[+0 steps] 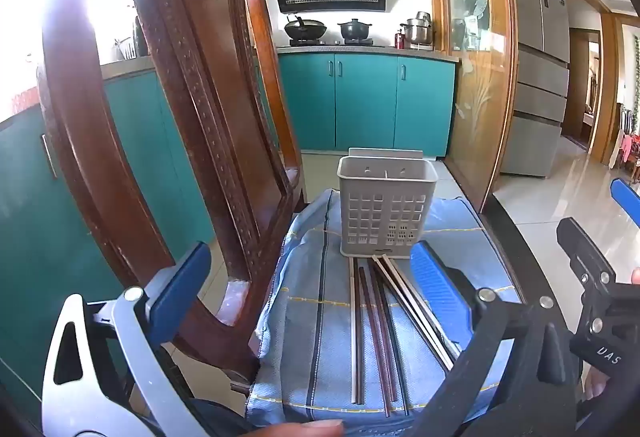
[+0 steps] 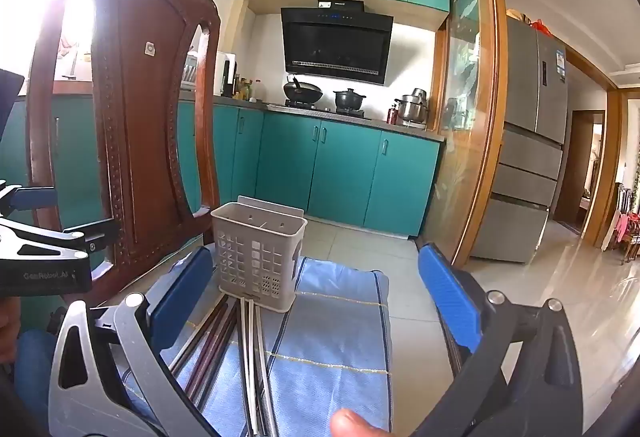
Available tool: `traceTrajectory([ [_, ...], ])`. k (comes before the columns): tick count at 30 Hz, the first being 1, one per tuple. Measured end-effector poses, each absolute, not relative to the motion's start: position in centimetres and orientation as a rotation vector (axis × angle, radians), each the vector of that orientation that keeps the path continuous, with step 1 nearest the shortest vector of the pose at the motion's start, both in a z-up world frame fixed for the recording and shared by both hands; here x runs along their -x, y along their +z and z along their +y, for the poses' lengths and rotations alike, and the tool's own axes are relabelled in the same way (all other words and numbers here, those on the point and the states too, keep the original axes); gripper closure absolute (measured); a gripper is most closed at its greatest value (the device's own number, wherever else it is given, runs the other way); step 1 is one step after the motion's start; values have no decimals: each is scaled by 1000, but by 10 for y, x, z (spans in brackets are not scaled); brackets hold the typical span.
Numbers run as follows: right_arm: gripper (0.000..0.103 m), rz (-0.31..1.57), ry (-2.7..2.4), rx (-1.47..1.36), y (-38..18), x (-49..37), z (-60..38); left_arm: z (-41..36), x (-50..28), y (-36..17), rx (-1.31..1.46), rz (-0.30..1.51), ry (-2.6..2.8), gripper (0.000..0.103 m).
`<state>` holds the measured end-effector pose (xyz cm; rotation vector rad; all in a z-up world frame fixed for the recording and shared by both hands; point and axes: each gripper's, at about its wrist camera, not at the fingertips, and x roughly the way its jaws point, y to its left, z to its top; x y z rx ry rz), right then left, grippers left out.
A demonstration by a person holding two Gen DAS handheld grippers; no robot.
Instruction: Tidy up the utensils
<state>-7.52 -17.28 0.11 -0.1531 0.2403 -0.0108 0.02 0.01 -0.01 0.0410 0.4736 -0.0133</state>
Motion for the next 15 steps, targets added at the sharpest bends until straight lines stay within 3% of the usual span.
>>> traceTrajectory([
  [15,2,235,2,132,-1,77,-175,-4,-1,-6,-58,487,-4,4],
])
